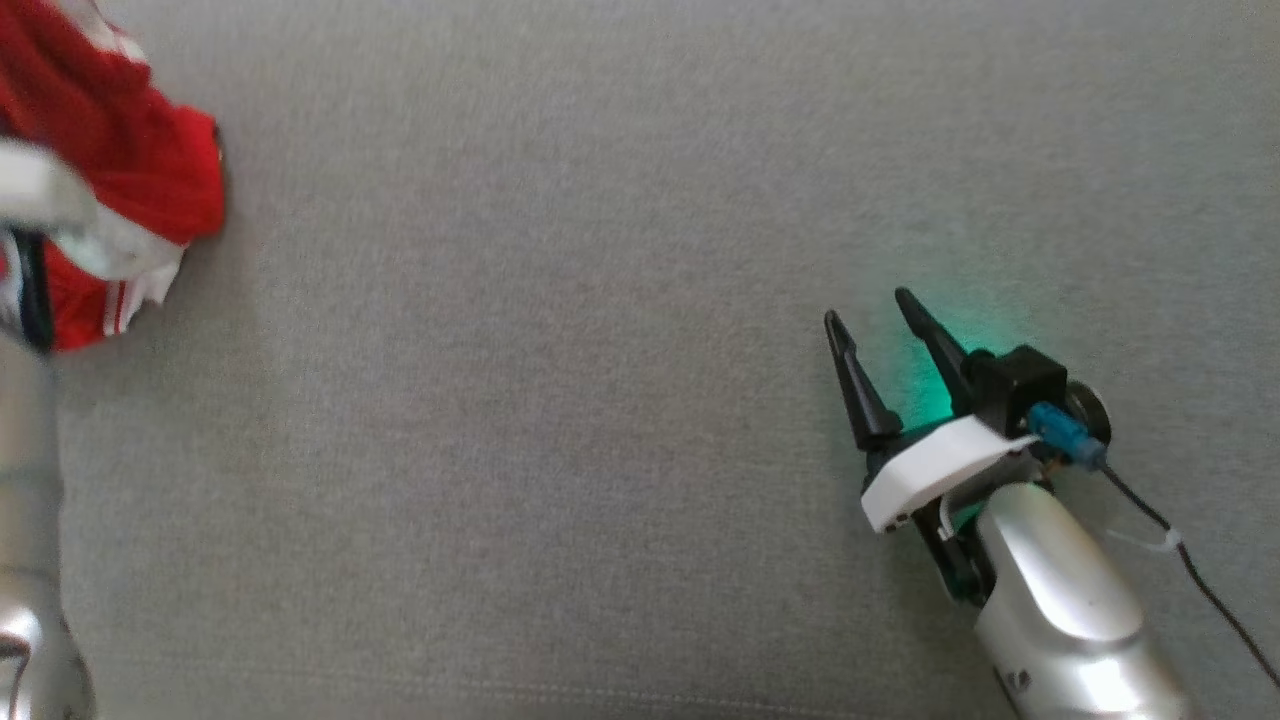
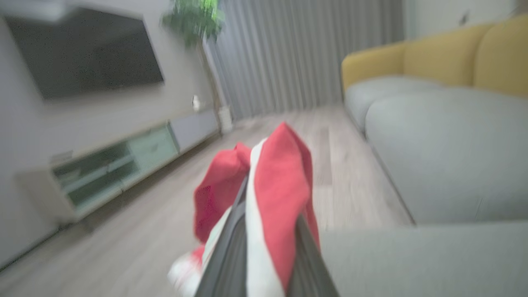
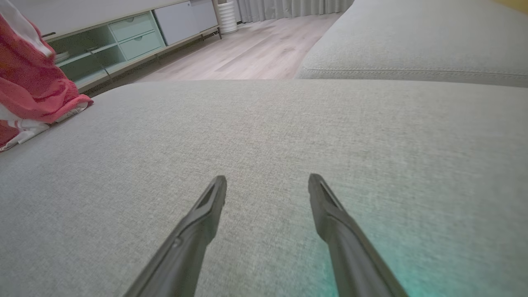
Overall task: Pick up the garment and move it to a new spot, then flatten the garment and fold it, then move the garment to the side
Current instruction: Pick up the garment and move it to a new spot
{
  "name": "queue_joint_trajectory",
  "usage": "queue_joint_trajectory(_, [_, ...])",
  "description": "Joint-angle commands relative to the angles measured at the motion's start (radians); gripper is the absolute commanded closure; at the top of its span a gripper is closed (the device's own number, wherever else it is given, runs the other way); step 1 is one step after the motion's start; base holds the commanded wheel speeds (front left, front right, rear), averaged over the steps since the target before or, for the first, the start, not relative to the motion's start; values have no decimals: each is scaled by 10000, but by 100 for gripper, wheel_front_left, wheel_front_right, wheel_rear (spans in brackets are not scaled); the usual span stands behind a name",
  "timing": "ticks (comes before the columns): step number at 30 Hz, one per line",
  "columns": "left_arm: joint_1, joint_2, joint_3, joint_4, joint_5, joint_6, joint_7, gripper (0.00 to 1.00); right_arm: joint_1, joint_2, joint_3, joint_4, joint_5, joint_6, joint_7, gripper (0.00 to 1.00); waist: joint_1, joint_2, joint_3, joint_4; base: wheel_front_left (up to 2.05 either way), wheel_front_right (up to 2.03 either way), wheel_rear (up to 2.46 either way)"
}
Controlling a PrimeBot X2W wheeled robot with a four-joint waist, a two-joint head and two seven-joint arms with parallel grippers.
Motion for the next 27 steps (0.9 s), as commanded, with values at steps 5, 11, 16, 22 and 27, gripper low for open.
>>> queue_joint_trajectory(5, [-724, 21, -643, -1950, 75, -214, -117, 100, 334, 271, 168, -167, 184, 37, -55, 0, 0, 0, -889, -608, 0, 0, 0])
queue_joint_trajectory(11, [-659, -1099, -2015, -3199, -313, -303, -118, 100, 593, 330, 424, -200, 433, 37, -55, 0, 0, 0, -1407, -1615, 0, 0, 0])
queue_joint_trajectory(16, [-239, -1948, -3247, -3869, -865, -311, -119, 100, 657, 335, 602, -360, 845, 37, -55, 0, 0, 0, -1617, -2358, 0, 0, 0])
queue_joint_trajectory(22, [771, -2366, -3598, -3566, -1466, -312, -119, 84, 693, 337, 577, -476, 1004, 37, -55, 0, 0, 0, -1694, -2818, 0, 0, 0])
queue_joint_trajectory(27, [2284, -2574, -3185, -3290, -1554, -28, -119, 0, 810, 337, 291, -438, 903, 37, -55, 0, 0, 0, -1728, -2819, 0, 0, 0])
